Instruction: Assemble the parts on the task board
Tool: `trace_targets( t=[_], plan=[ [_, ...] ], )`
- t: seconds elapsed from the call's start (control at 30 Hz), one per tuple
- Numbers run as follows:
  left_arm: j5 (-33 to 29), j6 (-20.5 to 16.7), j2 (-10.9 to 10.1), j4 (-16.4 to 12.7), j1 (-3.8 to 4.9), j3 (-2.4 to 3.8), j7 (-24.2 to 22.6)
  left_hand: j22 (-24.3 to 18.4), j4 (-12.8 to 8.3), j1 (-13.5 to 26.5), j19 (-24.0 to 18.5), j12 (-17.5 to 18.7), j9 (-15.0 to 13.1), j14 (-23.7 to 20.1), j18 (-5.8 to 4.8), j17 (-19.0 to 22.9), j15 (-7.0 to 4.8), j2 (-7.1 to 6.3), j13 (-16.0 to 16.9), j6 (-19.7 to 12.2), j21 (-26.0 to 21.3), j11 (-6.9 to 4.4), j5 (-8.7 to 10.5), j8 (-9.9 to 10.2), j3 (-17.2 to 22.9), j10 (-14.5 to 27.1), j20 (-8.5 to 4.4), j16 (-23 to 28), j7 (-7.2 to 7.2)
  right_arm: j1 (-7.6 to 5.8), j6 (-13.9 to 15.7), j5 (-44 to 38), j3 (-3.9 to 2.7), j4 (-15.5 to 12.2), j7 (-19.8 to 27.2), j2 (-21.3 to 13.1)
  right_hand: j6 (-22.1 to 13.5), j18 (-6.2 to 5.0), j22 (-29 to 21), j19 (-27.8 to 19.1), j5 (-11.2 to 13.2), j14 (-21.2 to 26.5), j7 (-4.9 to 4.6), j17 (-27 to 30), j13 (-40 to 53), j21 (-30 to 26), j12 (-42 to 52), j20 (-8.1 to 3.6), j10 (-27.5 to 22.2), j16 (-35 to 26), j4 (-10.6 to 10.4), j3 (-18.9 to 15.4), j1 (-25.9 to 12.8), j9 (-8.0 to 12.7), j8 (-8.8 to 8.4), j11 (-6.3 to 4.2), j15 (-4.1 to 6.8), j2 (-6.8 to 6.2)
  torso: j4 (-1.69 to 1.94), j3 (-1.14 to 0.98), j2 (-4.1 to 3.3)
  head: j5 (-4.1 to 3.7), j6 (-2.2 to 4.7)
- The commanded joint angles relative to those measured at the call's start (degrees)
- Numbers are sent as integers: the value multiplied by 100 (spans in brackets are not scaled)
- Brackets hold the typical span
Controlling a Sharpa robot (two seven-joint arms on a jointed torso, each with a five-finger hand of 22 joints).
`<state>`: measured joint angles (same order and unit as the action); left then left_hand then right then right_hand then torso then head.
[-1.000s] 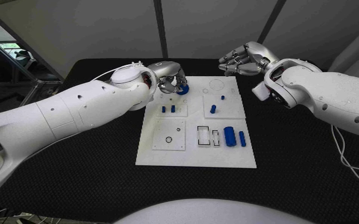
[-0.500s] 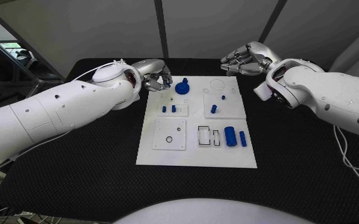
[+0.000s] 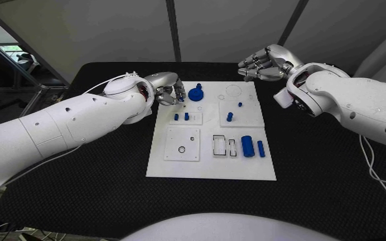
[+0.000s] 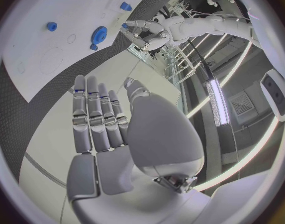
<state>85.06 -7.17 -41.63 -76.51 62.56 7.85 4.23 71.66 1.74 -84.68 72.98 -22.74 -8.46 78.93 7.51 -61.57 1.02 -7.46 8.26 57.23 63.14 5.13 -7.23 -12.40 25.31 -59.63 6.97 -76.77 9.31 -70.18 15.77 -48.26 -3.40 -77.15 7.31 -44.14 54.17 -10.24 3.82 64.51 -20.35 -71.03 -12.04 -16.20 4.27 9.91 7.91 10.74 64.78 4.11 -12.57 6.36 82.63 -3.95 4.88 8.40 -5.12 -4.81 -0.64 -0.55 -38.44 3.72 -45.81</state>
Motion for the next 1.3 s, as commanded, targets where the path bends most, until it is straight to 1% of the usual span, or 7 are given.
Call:
trace_targets(
  t=[0.03,0.1,0.27,0.5,0.63,0.83,1.3],
  plan=[
    [-69,68,50,41,-2,-11,48,5,3,72,36,21,8,50,-103,2,-4,9,-6,45,35,8,33,30,22,-48,-1,-25,-13,-7,-21,-18,-4,-4,20,8,23,-32,-1,16,-37,21,-11,6,-6,-35,20,40,-26,-8,26,18,-40,-4,0,-20,10,27,0,-4,-2,0,-3],
    [-74,67,73,56,-5,-16,54,5,3,72,36,21,8,50,-103,2,-4,9,-6,45,35,8,33,30,22,-48,-1,-25,-13,-6,-21,-19,-4,-4,20,9,23,-32,-1,16,-37,21,-11,6,-6,-35,20,40,-26,-8,26,18,-40,-4,0,-20,10,27,-6,-5,-2,2,1],
    [-78,93,103,82,-9,-21,65,5,3,72,36,21,8,50,-103,2,-4,9,-6,45,35,8,33,30,22,-48,-1,-25,-13,-5,-20,-19,-4,-7,19,7,23,-32,-1,16,-37,21,-11,6,-6,-35,20,40,-26,-8,26,18,-40,-4,0,-20,10,27,-5,-4,0,0,-9],
    [-80,240,131,122,-10,-26,113,7,6,93,33,34,11,41,-102,29,-4,2,-7,50,31,7,39,39,22,-54,0,-14,-14,-4,-19,-19,-4,-9,17,4,23,-32,-1,16,-37,21,-11,6,-6,-35,20,40,-26,-8,26,18,-40,-4,0,-20,10,27,9,-5,3,1,-26],
    [-80,287,146,138,-11,-30,126,4,8,101,29,38,11,38,-100,36,-4,-1,-7,52,25,7,43,42,20,-56,0,-12,-15,-4,-20,-19,-4,-9,18,8,23,-32,-1,16,-37,21,-11,6,-6,-35,20,40,-26,-8,26,18,-40,-4,0,-20,10,27,4,-4,4,5,-20],
    [-81,340,172,168,-10,-37,122,4,14,122,25,49,14,35,-99,44,-4,-4,-7,57,20,7,53,49,17,-62,1,-10,-17,-4,-21,-19,-4,-9,20,11,23,-32,-1,16,-37,21,-11,6,-6,-35,20,40,-26,-8,26,18,-40,-4,0,-20,10,27,-4,-6,1,10,-33],
    [-81,404,222,235,-10,-47,128,0,29,160,14,68,18,29,-96,59,-2,-7,-8,61,3,7,69,63,10,-68,3,-5,-19,-3,-21,-19,-4,-13,20,14,23,-32,-1,16,-37,21,-11,6,-6,-35,20,40,-26,-8,26,18,-40,-4,0,-20,10,27,3,-4,1,-9,-40]
  ],
)
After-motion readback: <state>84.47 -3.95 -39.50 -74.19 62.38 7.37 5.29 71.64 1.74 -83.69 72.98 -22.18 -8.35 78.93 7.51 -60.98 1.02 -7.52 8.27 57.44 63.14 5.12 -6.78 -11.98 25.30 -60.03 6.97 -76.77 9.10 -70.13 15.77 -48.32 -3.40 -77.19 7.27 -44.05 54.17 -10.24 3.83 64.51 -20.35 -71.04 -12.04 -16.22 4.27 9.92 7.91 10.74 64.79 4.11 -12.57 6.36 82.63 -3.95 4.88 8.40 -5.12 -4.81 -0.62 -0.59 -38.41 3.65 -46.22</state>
